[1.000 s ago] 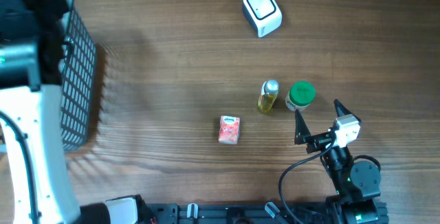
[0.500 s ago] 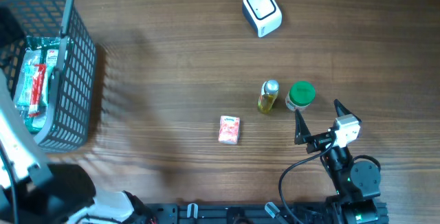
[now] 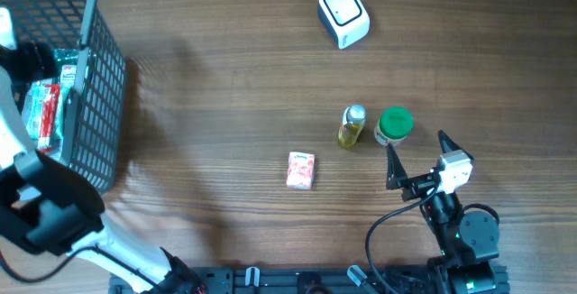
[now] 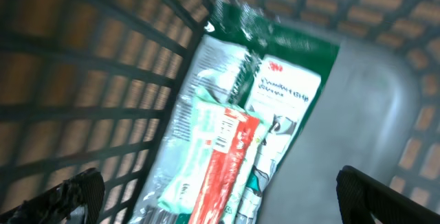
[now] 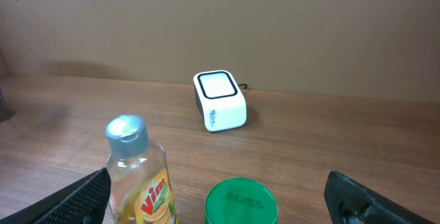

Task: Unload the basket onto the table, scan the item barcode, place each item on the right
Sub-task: 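Grasp the green 3M Comfort Grip gloves pack with the left gripper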

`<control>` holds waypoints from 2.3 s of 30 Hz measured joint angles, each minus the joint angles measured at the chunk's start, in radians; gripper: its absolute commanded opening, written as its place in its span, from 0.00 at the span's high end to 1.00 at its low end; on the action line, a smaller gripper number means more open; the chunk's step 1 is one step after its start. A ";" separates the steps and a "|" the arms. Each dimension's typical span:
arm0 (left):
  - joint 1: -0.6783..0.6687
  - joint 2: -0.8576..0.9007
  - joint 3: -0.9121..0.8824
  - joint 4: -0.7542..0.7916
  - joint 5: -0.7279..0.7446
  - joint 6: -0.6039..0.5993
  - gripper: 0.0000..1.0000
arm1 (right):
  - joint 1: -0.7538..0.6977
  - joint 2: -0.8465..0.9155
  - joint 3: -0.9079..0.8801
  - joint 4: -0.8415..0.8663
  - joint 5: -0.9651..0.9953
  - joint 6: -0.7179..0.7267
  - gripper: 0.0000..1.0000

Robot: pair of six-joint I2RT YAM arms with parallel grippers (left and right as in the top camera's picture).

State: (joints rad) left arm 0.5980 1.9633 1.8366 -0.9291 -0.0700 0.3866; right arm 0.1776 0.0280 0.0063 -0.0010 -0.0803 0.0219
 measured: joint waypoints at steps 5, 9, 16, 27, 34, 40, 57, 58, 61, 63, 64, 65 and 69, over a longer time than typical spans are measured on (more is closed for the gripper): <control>0.000 0.095 0.000 -0.025 0.010 0.077 0.00 | 0.000 0.000 0.000 0.000 0.000 0.000 0.00; 0.000 0.153 0.000 -0.057 0.010 0.151 0.00 | 0.000 0.000 0.000 0.000 0.000 0.000 0.00; 0.031 0.186 -0.008 -0.059 0.020 0.246 0.00 | 0.000 0.000 0.000 0.000 0.000 0.000 0.00; 0.095 0.186 -0.069 -0.043 0.111 0.271 0.00 | 0.000 0.000 0.000 0.000 0.000 0.000 0.00; 0.094 0.186 -0.133 0.019 0.129 0.294 0.00 | 0.000 0.000 0.000 0.000 0.000 0.000 0.00; 0.098 0.182 -0.200 0.117 0.142 0.303 0.34 | 0.000 0.000 0.000 0.000 0.000 0.000 0.00; 0.080 0.148 -0.234 0.200 0.146 0.182 0.96 | 0.000 0.000 0.000 0.000 0.000 0.000 0.00; 0.071 0.142 -0.234 0.199 0.144 0.158 0.96 | 0.000 0.000 0.000 0.000 0.000 0.000 0.00; 0.039 0.098 -0.233 0.195 0.143 0.098 0.96 | 0.000 0.000 0.000 0.000 0.000 0.000 0.00; 0.013 0.033 -0.229 0.190 0.140 0.056 0.96 | 0.000 0.000 0.000 0.000 0.000 0.000 0.00; -0.002 -0.013 -0.219 0.190 0.139 0.035 0.96 | 0.000 0.000 0.000 0.000 0.000 0.000 0.00; -0.011 -0.054 -0.209 0.199 0.140 0.017 0.96 | 0.000 0.000 0.000 0.000 0.000 0.000 0.00; -0.051 -0.266 -0.152 0.285 0.151 -0.051 0.96 | 0.000 0.000 0.000 0.000 0.000 0.000 0.00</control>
State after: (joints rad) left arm 0.5465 1.6970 1.6848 -0.6445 0.0811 0.3355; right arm 0.1776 0.0280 0.0063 -0.0010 -0.0803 0.0219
